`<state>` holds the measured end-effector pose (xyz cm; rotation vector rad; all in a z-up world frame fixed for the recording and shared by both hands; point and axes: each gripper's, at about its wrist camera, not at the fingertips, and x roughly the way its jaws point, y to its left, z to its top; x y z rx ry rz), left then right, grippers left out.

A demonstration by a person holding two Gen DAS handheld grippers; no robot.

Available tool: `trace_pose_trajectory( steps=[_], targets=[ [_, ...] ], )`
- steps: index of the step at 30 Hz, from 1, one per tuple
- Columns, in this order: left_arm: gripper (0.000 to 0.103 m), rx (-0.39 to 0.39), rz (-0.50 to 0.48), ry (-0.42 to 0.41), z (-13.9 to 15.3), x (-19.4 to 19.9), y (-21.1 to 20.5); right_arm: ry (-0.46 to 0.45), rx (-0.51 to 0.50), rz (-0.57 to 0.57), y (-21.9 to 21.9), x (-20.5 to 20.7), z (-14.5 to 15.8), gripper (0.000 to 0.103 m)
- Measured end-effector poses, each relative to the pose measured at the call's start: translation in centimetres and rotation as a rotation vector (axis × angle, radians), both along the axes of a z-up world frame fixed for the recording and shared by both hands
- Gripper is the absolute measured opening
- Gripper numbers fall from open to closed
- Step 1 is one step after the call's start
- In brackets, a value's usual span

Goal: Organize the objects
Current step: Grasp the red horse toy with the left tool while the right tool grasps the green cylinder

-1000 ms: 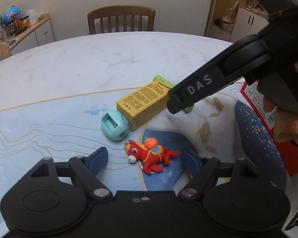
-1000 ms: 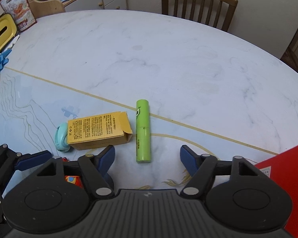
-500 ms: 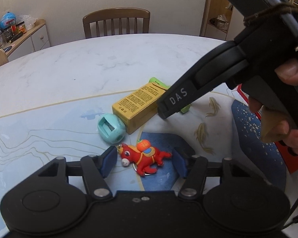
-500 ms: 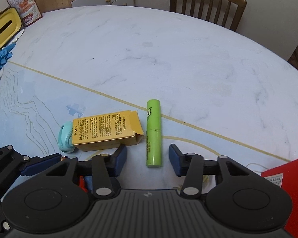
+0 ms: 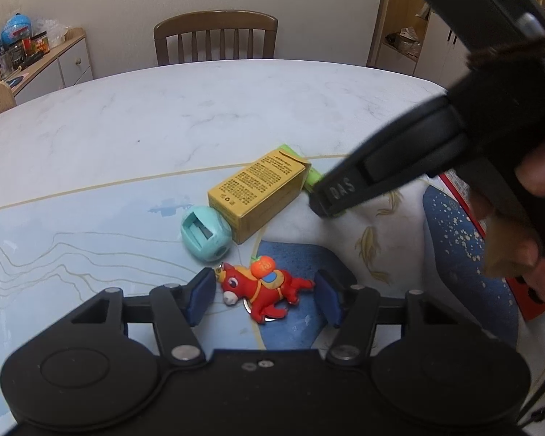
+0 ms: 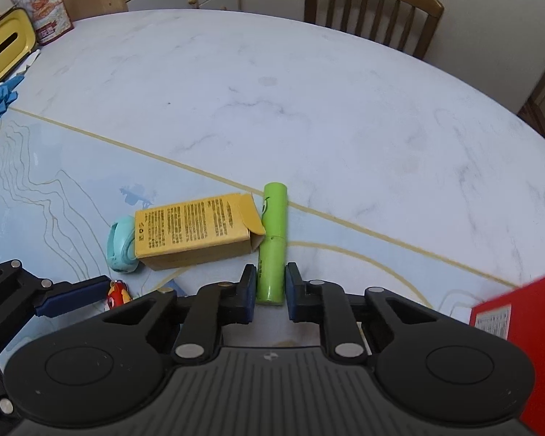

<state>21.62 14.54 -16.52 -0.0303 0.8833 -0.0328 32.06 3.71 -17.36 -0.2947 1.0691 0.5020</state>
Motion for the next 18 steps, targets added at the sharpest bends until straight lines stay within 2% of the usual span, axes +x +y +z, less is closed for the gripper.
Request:
trace_pose_trajectory(
  steps=[9, 13, 18],
  targets=[
    [0.058, -0.026, 0.002, 0.025, 0.6, -1.1, 0.1, 0.09, 0.112, -0.1, -3.5, -2.8, 1.1, 0.015],
    [0.058, -0.07, -0.005, 0.046, 1.0, -1.5, 0.1, 0.103, 0.139, -0.118, -4.7, -4.7, 2.0, 0.015],
    [0.058, -0.081, -0.006, 0.046, 2.0, -2.2, 0.0, 0.113, 0.194, -0.132, -6.3, -7.2, 3.4, 0.015]
  ],
)
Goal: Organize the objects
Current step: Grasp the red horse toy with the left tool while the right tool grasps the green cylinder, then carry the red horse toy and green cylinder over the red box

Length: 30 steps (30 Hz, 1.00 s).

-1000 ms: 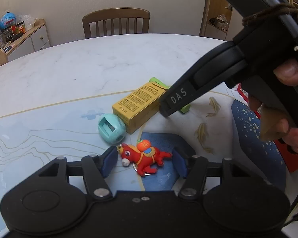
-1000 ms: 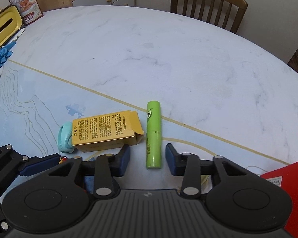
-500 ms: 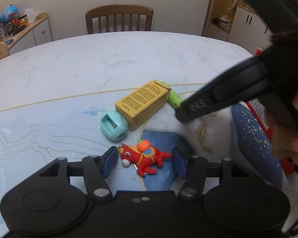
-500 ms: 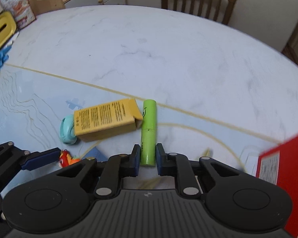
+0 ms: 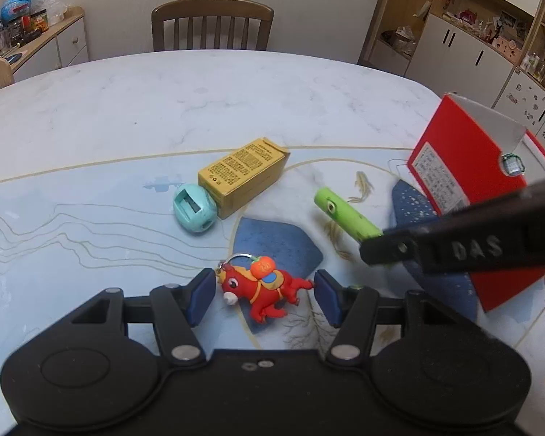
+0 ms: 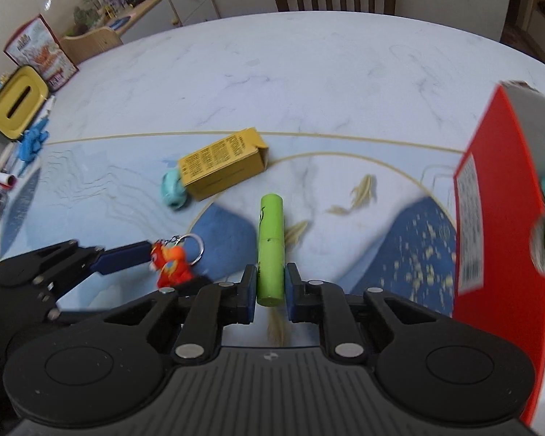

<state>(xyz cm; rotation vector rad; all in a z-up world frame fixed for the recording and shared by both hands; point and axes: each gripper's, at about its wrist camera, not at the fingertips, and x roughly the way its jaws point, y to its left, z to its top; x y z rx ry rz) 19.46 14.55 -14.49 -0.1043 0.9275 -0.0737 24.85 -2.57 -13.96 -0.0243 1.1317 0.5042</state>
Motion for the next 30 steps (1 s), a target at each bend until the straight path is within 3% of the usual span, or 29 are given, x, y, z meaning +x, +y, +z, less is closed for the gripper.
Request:
trace_pose_trajectory(
  steps=[15, 30],
  targets=[
    [0.058, -0.001, -0.055, -0.09, 6.5, -2.1, -3.7, -0.081, 0.091, -0.007, -6.1, -4.7, 6.1, 0.015],
    [0.058, 0.003, -0.134, -0.151, 11.9, -0.5, -12.0, -0.173, 0.144, -0.119, -17.9, -4.7, 9.9, 0.015]
  ],
)
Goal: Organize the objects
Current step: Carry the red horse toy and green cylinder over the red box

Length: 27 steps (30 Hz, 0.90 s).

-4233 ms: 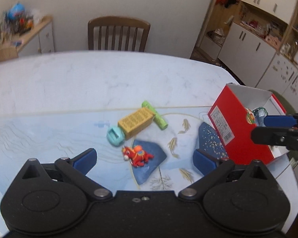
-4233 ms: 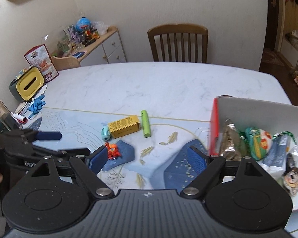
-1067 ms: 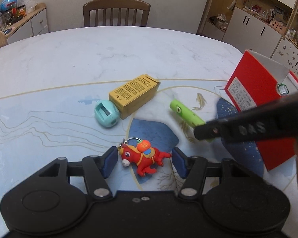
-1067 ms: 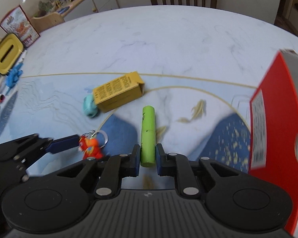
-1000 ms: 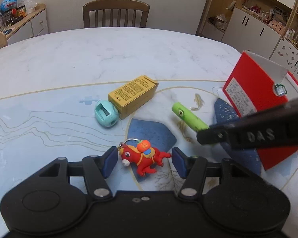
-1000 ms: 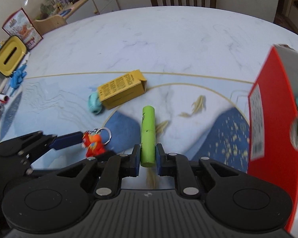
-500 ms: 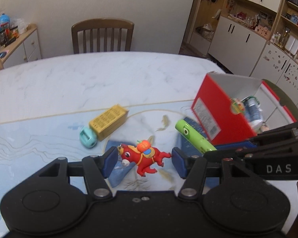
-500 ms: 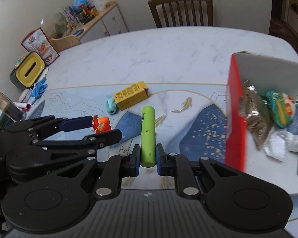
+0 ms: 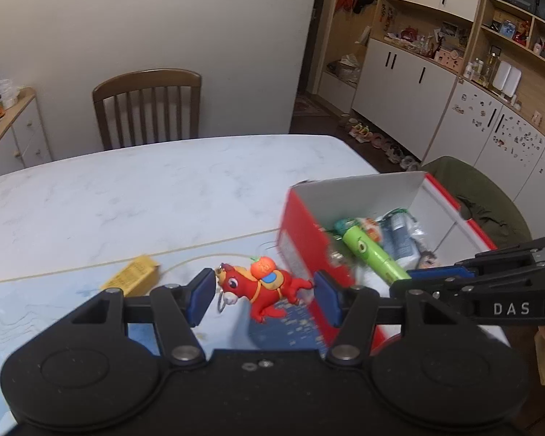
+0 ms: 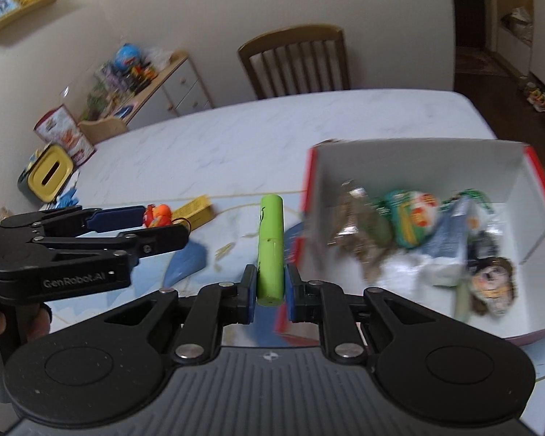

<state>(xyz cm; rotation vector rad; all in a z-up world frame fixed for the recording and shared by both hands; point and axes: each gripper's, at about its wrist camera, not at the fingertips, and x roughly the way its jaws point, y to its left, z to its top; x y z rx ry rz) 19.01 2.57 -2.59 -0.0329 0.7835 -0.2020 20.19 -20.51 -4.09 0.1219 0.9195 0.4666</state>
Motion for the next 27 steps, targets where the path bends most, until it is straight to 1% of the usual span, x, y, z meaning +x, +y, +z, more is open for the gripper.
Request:
trace_pose_trajectory(
  steps=[10, 16, 19, 27],
  targets=[
    [0.058, 0.022, -0.043, -0.006, 0.4, 2.0, -6.6, -0.024, -0.028, -0.107, -7.9, 1.2, -0.5, 0.015],
    [0.058, 0.044, -0.07, -0.006, -0.1, 3.5, -10.0, -0.029, -0.064, -0.162, -11.5, 2.2, -1.5, 0.015],
    [0.058, 0.052, -0.085, 0.013, -0.8, 4.4, -11.5, -0.024, -0.08, -0.185, -12.8, 2.6, -2.1, 0.015],
    [0.058, 0.125, -0.118, 0.04, -2.9, 6.3, -14.7, -0.006, -0.123, -0.216, -14.7, 4.1, -3.8, 0.015]
  ],
)
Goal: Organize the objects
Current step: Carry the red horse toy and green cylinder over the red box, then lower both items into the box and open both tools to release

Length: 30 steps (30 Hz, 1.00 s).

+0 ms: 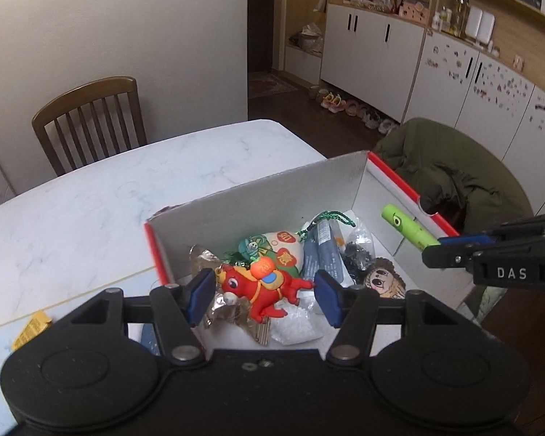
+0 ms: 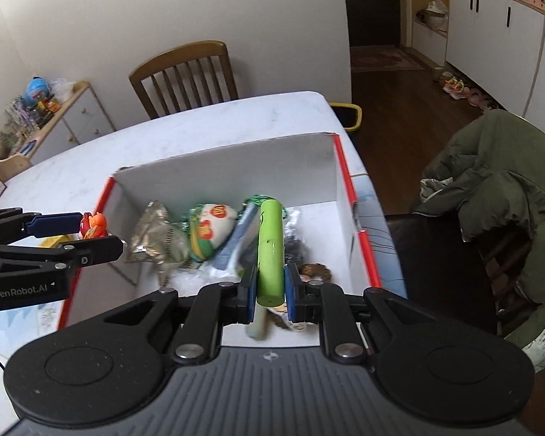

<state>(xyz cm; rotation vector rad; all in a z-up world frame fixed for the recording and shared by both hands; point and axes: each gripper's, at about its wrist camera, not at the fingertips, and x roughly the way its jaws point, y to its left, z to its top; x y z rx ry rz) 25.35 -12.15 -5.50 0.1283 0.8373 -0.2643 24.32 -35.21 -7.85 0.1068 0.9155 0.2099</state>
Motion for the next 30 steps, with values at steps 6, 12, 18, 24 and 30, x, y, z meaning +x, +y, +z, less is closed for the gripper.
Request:
trace_pose_trajectory(
  steps=[6, 12, 18, 24, 30],
  targets=[
    [0.058, 0.021, 0.002, 0.081, -2.1, 1.8, -0.8, 0.031, -0.013, 0.028, 0.4, 1.4, -1.6, 0.015],
    [0.058, 0.052, 0.016, 0.15, -4.2, 2.3, -1.3, 0.06, -0.023, 0.051, 1.5, 2.8, -3.0, 0.015],
    [0.058, 0.075, 0.013, 0.171, -5.1, 2.4, -1.9, 0.066, -0.035, 0.071, 2.3, 3.8, -4.1, 0.015],
    [0.059, 0.098, 0.01, 0.21, -6.1, 2.2, -2.4, 0.086, -0.061, 0.09, 3.1, 4.9, -5.1, 0.015],
    [0.059, 0.104, 0.0, 0.235, -6.2, 2.2, -3.0, 0.112, -0.067, 0.079, 2.7, 5.8, -6.2, 0.015]
  ],
)
